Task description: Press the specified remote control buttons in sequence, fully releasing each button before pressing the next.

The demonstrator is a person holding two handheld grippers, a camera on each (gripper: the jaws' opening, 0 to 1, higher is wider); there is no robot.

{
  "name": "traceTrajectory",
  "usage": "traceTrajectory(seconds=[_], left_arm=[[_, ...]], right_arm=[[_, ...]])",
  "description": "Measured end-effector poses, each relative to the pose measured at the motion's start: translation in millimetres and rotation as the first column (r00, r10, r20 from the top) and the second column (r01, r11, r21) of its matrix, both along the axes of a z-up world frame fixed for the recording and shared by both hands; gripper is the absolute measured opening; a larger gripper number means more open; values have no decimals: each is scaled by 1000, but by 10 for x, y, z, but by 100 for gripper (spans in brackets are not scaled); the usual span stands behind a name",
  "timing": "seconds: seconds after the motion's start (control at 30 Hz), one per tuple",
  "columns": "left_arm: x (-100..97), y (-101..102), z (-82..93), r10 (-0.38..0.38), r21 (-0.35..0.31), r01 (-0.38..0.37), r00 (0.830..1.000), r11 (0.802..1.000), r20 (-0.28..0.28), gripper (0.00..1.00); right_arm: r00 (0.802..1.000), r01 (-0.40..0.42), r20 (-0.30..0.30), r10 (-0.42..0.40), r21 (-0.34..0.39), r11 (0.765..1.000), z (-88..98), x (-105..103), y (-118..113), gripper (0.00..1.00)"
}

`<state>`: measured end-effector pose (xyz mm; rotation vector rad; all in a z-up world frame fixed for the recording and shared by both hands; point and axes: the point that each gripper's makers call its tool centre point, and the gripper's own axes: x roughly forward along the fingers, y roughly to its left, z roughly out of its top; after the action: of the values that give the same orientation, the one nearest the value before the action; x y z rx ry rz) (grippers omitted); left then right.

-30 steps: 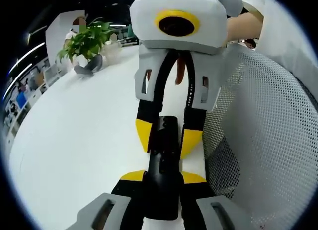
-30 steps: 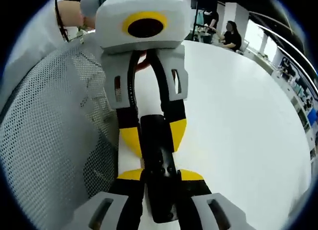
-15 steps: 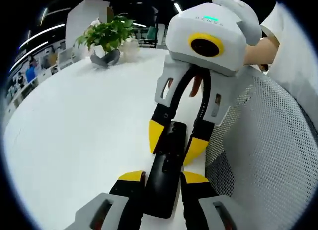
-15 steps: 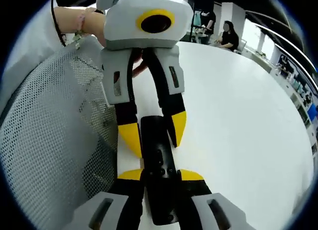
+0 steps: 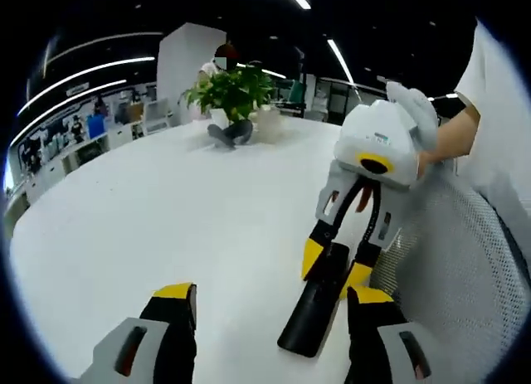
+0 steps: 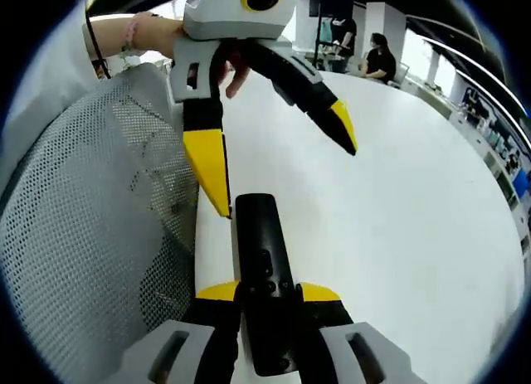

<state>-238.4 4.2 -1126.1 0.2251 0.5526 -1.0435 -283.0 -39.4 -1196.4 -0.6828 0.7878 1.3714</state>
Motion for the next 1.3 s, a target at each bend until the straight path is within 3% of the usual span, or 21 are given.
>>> traceTrajectory(seconds=[0.13,0.23,0.37,0.7,0.97,1.3], left_arm=[[64,27,208,63,-67,-60,997,996,48,87],[162,94,425,148,-148,-132,983,980,106,95],[185,181,537,184,-157,-160,971,975,151,100],[190,297,673,237,-191,-203,955,960,177,100],[138,280,719,271,-242,-229,949,943,159,100],[114,330,868,279,-247,-228,940,942,195,100]], right_arm=[[1000,2,-2,-2,-5,1000,4,21,9,23],[1000,-5,4,5,-16,1000,13,47,12,22],[1000,-4,3,5,-21,1000,2,122,15,22],[1000,2,-8,-2,-27,1000,-3,324,37,22],[1000,2,-12,-3,-46,999,-26,506,53,22],[1000,5,-4,-6,-74,997,-23,776,28,22]])
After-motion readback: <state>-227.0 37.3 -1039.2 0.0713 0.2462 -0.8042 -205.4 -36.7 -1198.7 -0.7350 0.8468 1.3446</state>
